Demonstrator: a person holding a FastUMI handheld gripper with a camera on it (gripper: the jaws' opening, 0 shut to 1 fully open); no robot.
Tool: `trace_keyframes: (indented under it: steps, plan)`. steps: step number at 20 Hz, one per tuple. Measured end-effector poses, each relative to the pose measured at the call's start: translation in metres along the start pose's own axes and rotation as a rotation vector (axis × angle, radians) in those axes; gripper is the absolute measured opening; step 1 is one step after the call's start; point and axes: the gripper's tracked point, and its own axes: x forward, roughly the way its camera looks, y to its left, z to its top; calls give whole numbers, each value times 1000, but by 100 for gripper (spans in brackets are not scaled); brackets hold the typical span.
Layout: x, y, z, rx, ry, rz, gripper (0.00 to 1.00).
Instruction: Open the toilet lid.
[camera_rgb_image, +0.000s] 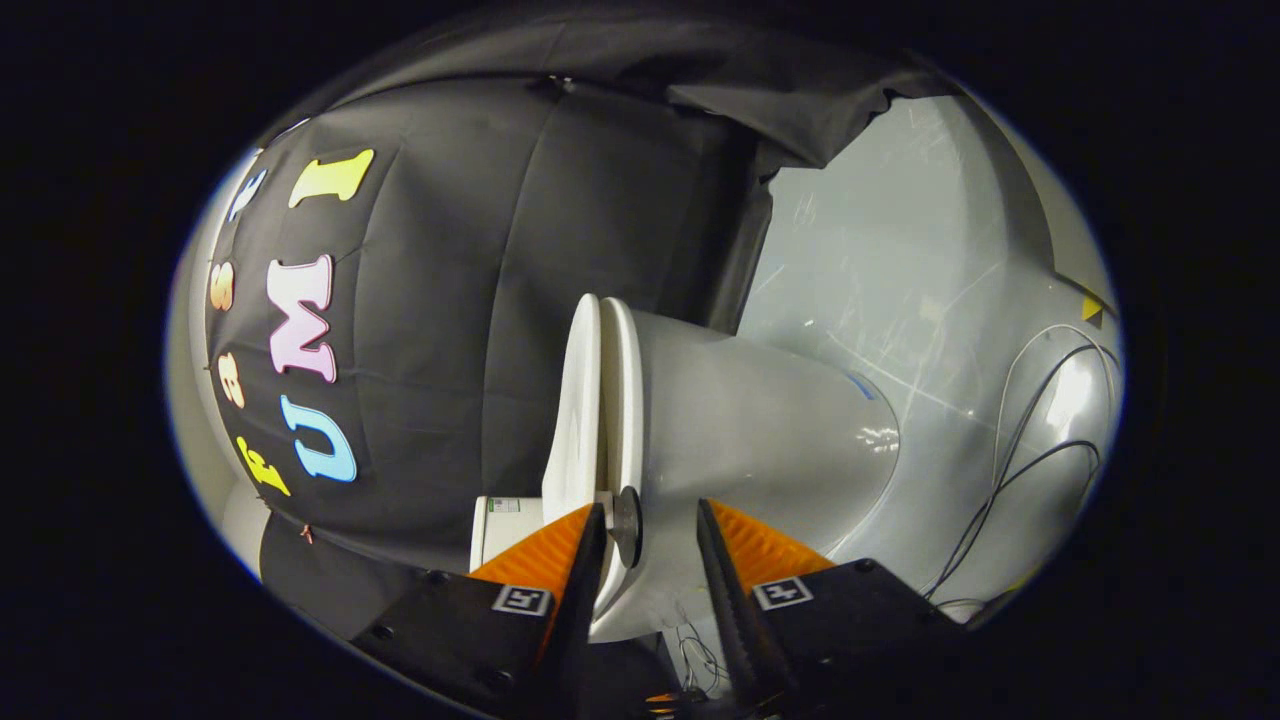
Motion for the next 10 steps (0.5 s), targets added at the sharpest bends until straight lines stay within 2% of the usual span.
trace_keyframes:
  steps: [2, 3, 5, 9, 10]
  plan:
    - [3, 4, 1, 10, 0, 17, 57]
    - [3, 1, 1, 13, 6, 0, 57]
    - [6, 0, -4, 19, 20, 5, 38]
    - [11, 8, -3, 24, 17, 42, 38]
    - [2, 6, -3, 34, -4, 30, 25]
